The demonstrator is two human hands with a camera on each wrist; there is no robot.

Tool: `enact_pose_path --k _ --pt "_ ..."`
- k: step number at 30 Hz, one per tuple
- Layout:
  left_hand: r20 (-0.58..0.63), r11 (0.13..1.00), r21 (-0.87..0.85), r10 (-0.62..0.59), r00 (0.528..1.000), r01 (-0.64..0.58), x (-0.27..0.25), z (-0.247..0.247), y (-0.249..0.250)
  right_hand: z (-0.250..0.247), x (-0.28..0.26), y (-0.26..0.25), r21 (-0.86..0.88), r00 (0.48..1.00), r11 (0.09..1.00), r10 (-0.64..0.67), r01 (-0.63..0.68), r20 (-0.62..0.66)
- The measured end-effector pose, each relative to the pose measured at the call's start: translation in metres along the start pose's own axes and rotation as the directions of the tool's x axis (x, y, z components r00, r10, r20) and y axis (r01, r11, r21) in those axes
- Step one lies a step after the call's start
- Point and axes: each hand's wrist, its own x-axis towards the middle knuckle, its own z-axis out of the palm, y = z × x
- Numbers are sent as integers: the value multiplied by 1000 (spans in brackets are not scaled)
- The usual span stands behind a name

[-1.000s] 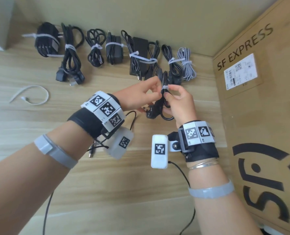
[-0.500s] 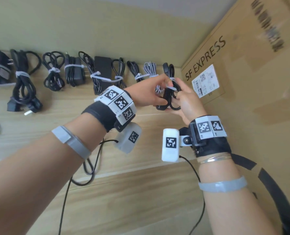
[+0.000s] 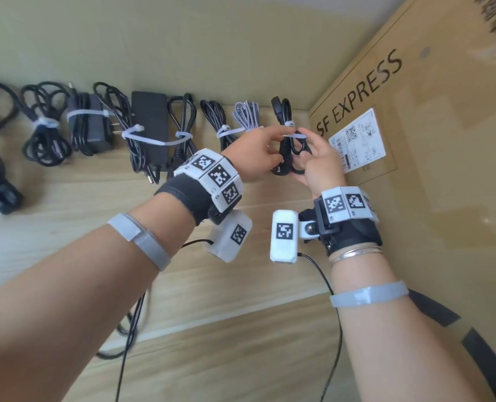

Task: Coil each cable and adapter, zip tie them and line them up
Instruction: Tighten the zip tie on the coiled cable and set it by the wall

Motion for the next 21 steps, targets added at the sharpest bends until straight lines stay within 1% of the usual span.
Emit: enact_pose_path --k 6,9,12,16,21 --pt "30 999 -8 -38 999 38 9 1 -9 7 21 23 -146 998 989 -29 20 -62" --pt "54 995 -84 -42 998 47 9 0 -13 10 24 28 -193 997 981 -39 26 -64" --pt "27 996 -83 -42 999 44 8 -3 -16 13 21 27 -267 998 963 -41 24 -57" --pt "-48 997 -71 -47 998 44 6 -7 -15 14 11 15 -270 997 963 -33 12 -76" --pt "-52 998 -35 -54 997 52 -5 -13 -8 15 -7 -1 -314 996 949 -63 41 -62"
